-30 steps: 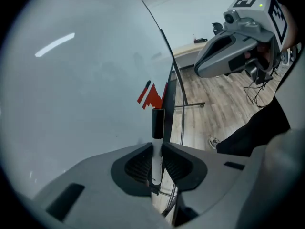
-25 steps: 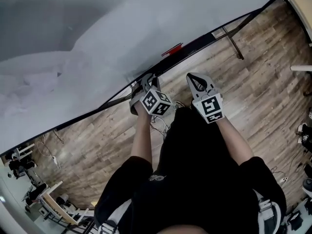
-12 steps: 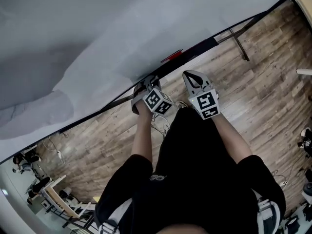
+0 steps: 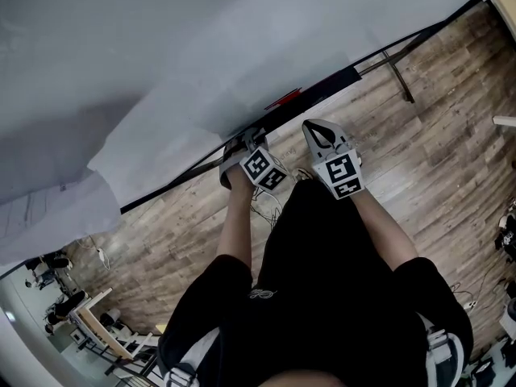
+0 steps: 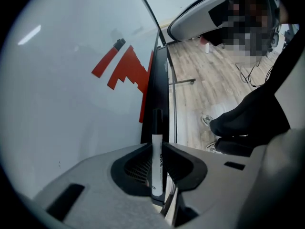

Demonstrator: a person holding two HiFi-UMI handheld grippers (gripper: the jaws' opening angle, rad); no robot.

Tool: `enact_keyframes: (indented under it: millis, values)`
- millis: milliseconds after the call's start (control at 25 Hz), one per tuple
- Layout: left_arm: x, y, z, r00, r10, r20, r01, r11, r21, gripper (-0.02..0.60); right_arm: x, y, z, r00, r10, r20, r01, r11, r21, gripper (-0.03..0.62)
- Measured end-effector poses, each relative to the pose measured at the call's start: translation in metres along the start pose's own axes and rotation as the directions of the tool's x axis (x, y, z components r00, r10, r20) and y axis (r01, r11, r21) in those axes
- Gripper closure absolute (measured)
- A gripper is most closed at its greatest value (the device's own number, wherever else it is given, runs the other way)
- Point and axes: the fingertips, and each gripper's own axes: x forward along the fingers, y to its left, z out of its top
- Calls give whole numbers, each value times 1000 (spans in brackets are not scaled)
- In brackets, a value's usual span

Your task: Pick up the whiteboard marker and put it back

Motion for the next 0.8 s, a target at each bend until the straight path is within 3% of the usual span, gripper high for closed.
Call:
enact_keyframes:
  millis: [520,680,800]
  values:
    - [-3,6,5,999,19,44,-16,998,-55,499,1,7,7,1000,14,-2,-14,1000,-26,591]
    - [-18,15,7,992,37,120,-15,983,-181,499,2,17,10,1000,25,-2,-25,999,-43,591]
    - [-32,20,6,977,53,208,17,948,-319,499,4,27,12,999,34,-1,-35,998,-56,591]
